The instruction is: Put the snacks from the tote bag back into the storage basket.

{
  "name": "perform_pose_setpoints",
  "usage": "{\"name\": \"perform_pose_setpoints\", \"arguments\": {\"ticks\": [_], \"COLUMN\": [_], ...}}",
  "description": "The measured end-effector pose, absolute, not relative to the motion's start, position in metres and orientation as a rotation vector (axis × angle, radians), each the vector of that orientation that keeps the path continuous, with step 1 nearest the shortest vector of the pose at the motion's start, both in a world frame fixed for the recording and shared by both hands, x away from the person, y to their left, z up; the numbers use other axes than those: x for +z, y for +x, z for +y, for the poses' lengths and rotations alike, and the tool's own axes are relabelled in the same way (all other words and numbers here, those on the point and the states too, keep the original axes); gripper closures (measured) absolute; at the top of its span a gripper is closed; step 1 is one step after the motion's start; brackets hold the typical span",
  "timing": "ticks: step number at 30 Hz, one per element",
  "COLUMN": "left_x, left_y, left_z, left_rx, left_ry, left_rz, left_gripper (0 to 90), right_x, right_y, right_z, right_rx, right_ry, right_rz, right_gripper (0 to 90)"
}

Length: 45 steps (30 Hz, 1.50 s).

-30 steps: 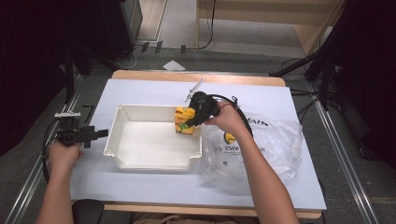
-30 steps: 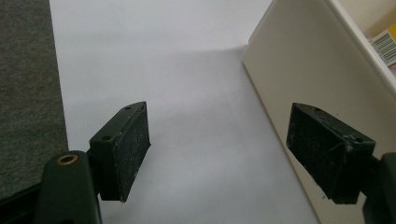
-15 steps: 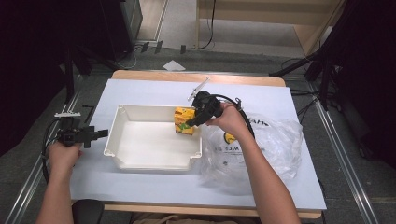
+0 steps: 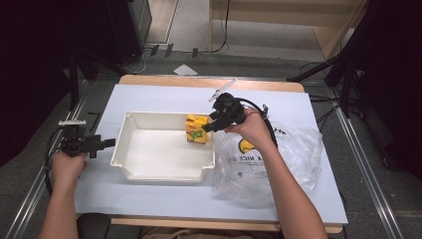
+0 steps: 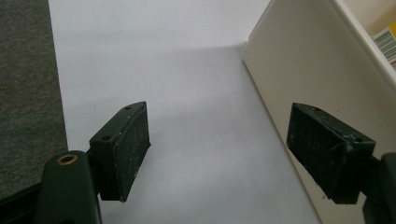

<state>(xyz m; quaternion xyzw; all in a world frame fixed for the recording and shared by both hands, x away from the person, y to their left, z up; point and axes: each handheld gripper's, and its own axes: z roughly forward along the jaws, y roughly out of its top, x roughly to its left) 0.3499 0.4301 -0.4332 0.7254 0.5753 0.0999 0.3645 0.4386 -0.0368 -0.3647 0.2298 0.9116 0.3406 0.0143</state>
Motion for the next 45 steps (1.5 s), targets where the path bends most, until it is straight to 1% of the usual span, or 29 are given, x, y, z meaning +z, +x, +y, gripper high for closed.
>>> {"name": "perform_pose_setpoints", "arguments": {"ticks": [4,12,24,28,45], "left_x": [-0.433,-0.433,-0.434,-0.434,-0.433], "left_y": [0.350,0.349,0.349,0.349,0.349], "left_z": [0.430,0.429,0.428,0.428,0.427], "left_rx": [0.257,0.255,0.254,0.260,0.258], "left_ry": [1.868,1.872,1.875,1.872,1.877], "left_rz": [1.479,1.480,1.477,1.474,1.470], "left_gripper": [22.6,22.6,22.6,22.6,22.6], "right_x": [-0.361,-0.359,-0.359,-0.361,-0.381], "right_y": [0.434,0.422,0.405,0.400,0.387], "right_z": [-0.042,-0.057,-0.083,-0.096,-0.150], "right_rx": [1.089,1.124,1.152,1.182,1.202], "right_ry": [0.736,0.790,0.824,0.831,0.953], "right_rz": [2.812,2.772,2.708,2.689,2.585], "right_gripper": [38.3,30.1,26.1,22.4,22.4]}}
